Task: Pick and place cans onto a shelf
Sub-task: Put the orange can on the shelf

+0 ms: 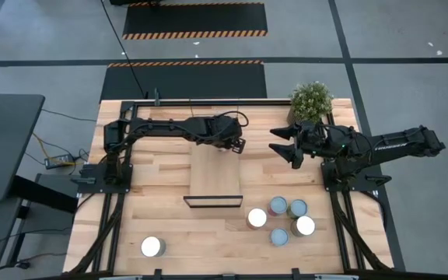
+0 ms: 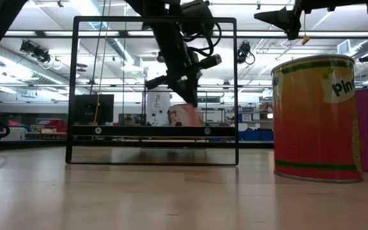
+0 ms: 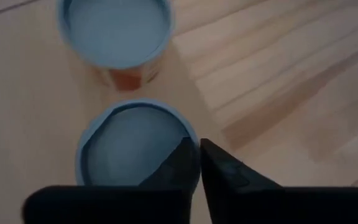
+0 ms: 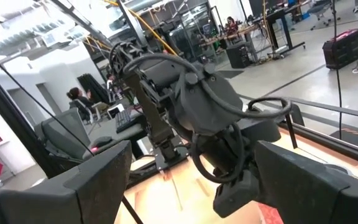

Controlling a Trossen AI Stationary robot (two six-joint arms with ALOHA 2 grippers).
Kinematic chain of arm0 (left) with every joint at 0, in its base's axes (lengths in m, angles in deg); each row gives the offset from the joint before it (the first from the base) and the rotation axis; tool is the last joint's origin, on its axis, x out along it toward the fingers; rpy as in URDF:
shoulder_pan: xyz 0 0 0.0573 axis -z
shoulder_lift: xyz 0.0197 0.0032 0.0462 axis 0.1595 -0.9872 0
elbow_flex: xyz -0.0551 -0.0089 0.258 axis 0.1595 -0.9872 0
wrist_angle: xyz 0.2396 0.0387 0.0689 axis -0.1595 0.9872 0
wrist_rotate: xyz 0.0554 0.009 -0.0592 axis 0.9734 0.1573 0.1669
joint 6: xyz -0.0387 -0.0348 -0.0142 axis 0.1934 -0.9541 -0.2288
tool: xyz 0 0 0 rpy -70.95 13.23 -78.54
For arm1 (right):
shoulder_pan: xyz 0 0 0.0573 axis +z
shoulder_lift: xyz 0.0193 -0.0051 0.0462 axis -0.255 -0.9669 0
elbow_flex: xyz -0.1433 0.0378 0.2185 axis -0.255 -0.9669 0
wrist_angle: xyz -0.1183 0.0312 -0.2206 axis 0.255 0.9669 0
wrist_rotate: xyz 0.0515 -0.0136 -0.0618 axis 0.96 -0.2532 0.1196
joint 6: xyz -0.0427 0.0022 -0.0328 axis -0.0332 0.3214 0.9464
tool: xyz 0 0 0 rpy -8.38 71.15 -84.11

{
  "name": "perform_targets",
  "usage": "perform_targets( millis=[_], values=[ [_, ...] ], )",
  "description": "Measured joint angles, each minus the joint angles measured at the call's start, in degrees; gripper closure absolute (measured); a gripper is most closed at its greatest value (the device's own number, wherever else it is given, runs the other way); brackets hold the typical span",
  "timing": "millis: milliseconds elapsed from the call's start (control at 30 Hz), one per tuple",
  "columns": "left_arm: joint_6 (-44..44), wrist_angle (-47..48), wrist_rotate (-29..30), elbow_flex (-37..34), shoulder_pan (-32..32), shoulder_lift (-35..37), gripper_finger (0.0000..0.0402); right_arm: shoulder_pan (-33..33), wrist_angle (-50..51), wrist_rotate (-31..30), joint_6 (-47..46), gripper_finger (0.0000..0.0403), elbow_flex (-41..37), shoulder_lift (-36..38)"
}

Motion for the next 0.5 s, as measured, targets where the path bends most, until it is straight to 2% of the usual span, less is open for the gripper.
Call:
perform_targets(
  millis=[200, 333, 400, 500],
  values=[
    [3.31, -1.33, 0.47, 0.04, -0.01, 0.02, 0.0266, 0.39, 0.18, 0.2, 0.35, 0.0054, 0.0, -0.01],
    [7.73, -1.79, -1.7, 0.04, -0.01, 0.25, 0.0199, 0.44, 0.65, 0.2, 0.37, 0.0054, 0.0, -0.01],
    [12.63, -0.85, -2.23, 0.01, -0.03, 1.15, 0.0179, 0.46, 1.79, 0.24, 0.35, 0.0054, 0.0, -0.01],
    [16.71, 2.56, -2.03, 0.01, -0.01, 3.66, 0.0169, 0.46, 4.77, 0.44, 0.33, 0.0054, 0.0, -0.21]
  ],
)
